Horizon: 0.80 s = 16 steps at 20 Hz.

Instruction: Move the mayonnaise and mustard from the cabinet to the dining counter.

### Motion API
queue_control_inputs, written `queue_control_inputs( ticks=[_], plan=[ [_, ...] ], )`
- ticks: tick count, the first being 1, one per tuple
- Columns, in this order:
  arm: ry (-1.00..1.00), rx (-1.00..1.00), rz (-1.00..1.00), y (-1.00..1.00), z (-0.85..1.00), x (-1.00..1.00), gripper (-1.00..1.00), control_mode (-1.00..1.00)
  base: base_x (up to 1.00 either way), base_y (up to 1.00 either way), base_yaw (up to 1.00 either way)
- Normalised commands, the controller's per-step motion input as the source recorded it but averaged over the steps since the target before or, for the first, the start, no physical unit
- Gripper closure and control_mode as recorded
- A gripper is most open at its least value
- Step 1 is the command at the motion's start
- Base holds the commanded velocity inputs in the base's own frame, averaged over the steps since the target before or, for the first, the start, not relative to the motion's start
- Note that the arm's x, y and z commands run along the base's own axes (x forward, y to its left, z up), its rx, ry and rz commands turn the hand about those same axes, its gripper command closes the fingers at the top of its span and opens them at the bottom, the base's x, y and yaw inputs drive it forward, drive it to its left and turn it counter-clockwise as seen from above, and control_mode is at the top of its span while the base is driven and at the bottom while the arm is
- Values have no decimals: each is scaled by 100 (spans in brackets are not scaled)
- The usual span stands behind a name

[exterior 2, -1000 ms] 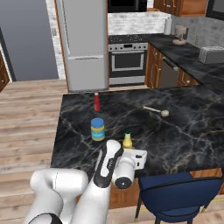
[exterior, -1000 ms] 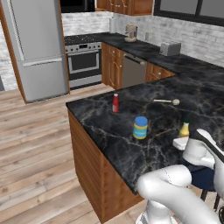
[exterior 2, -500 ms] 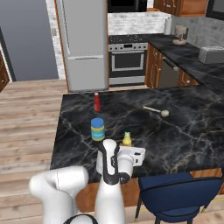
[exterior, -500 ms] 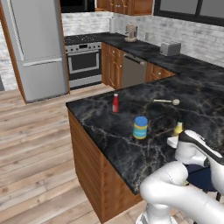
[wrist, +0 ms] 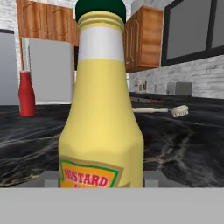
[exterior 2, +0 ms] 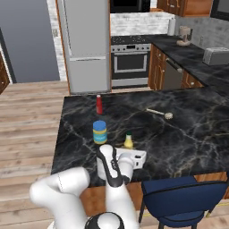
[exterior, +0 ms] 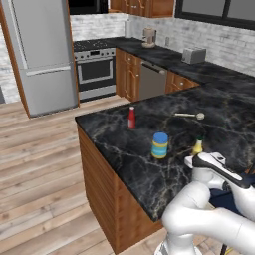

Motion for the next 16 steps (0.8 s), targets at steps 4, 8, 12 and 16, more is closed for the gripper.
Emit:
queue_control_inputs(
  ticks=[4, 8, 12, 16],
  plan=[
    [-1, 0, 3, -7, -9, 21, 100, -100, 0, 0, 0],
    [-4, 0, 5, -9, -11, 16, -100, -100, 0, 0, 0],
    [-3, 0, 6, -8, -17, 10, -100, -100, 0, 0, 0],
    [-9, 0, 5, -15, -13, 0, -100, -100, 0, 0, 0]
  ],
)
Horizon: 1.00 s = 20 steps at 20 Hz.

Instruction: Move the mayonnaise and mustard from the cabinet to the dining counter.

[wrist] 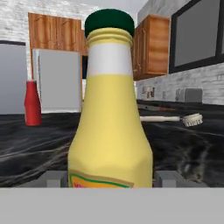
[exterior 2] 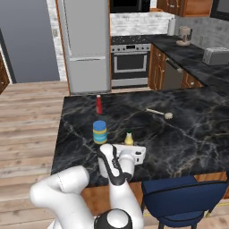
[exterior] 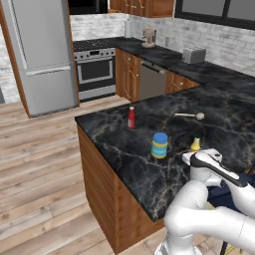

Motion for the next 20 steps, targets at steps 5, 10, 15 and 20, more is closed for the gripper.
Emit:
queue_control_inputs(
  ticks=[5, 10, 15, 20],
  plan=[
    [-18, 0, 4, -14, -1, -4, -100, -100, 0, 0, 0],
    [-15, 0, 0, -19, 17, -19, -100, -100, 0, 0, 0],
    [-3, -1, 0, -30, 60, -27, -100, -100, 0, 0, 0],
    [0, -2, 0, -17, 85, -26, -100, -100, 0, 0, 0]
  ],
)
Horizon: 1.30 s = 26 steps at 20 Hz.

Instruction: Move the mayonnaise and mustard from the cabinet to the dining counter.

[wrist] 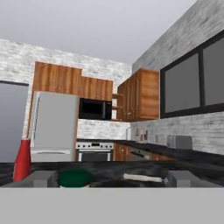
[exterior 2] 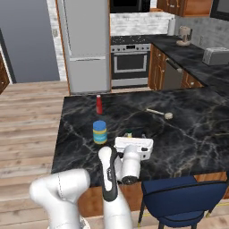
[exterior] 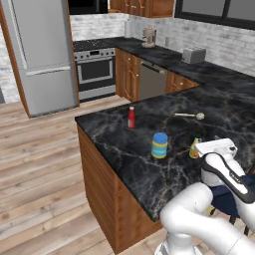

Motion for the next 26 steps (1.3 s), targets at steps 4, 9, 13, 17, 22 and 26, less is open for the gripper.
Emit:
queue_control_inputs(
  ticks=[4, 9, 13, 17, 22, 26],
  plan=[
    [0, -3, 0, -6, 85, -32, -100, -100, 0, 0, 0],
    [0, -3, 1, -2, 89, -36, -100, -100, 0, 0, 0],
    [0, -5, 0, -3, 92, -46, -100, -100, 0, 0, 0],
    [4, -10, 0, -3, 82, -53, -100, -100, 0, 0, 0],
    [17, -13, 0, -2, 68, -52, -100, -100, 0, 0, 0],
    [30, -17, 0, -5, 53, -48, -100, -100, 0, 0, 0]
  ],
)
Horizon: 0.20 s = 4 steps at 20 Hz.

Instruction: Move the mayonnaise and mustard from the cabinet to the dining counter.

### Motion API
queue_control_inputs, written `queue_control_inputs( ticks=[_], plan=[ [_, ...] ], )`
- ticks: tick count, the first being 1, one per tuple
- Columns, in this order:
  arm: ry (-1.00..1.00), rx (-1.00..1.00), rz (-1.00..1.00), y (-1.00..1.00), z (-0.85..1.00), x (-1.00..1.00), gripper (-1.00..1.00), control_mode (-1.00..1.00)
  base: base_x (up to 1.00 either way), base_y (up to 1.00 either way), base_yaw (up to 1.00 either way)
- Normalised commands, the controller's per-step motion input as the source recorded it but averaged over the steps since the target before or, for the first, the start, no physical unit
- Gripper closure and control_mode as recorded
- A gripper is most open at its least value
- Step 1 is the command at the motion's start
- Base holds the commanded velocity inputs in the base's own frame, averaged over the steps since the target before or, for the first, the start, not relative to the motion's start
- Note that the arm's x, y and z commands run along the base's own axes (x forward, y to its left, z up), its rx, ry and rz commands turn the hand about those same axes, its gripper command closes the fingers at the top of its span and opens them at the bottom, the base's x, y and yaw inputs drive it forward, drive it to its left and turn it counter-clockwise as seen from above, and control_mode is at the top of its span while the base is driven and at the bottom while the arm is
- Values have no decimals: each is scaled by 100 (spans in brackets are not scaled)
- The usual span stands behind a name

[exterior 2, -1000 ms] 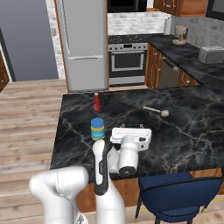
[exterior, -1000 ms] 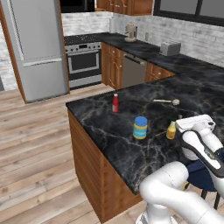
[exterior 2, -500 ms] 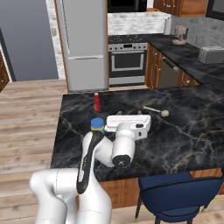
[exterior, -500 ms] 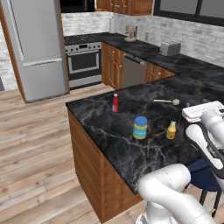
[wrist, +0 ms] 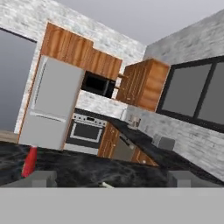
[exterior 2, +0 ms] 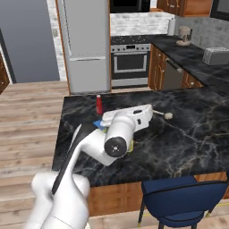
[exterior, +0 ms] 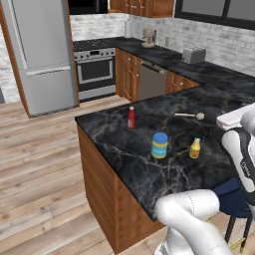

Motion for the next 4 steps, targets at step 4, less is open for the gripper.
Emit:
queue_control_inputs(
  ticks=[4],
  plan=[
    [51, -25, 0, -1, 26, -31, -100, -100, 0, 0, 0]
  ],
)
